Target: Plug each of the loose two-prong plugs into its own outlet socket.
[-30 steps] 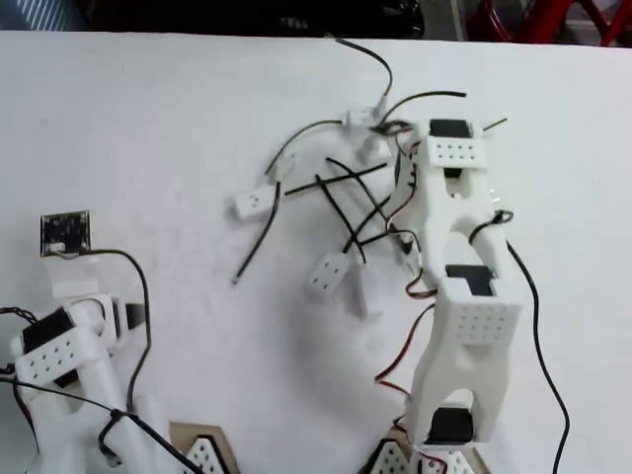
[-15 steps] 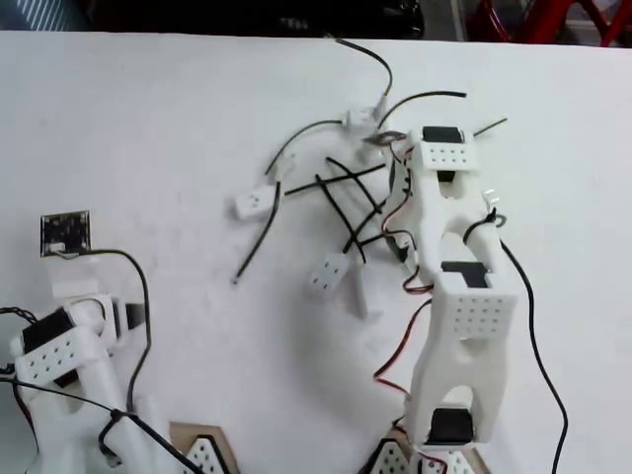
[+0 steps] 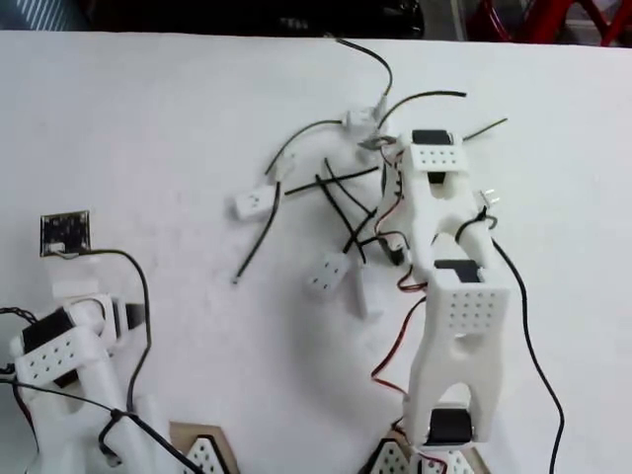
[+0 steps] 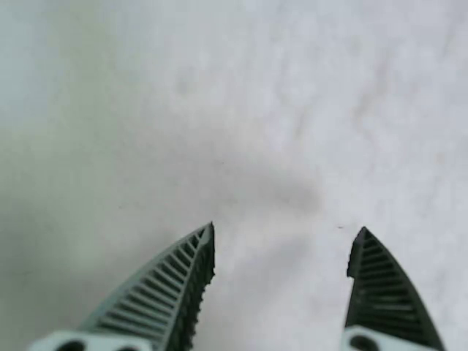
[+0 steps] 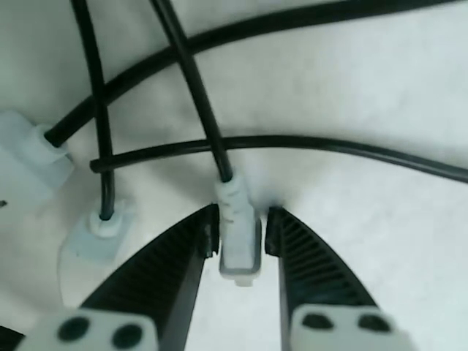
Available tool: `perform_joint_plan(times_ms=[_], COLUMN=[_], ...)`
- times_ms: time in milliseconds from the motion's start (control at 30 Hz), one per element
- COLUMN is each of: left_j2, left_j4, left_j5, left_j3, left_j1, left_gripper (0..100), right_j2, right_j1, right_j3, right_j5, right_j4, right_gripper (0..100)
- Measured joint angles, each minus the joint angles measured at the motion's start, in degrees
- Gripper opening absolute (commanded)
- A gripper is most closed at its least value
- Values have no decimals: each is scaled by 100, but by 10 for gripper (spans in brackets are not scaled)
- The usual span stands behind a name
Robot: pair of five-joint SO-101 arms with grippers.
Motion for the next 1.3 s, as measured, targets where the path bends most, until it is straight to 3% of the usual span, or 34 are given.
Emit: perform_joint_plan(times_ms=[167,333,1133,1300], left_j2=[0,0,0,0], left_j4=[0,0,0,0], left_j5=[0,0,0,0], left_j3=[0,0,0,0], left_j1=[0,0,0,0], left_gripper=[290,290,290,290], right_j2=[9,9,-132,-132], right_j1=[53,62,44,-9], right_j3=[0,0,79,79], right_j5=[0,-9,-9,-35], right_j4=[-35,-44,-44,-9], right_gripper=[16,83,90,129])
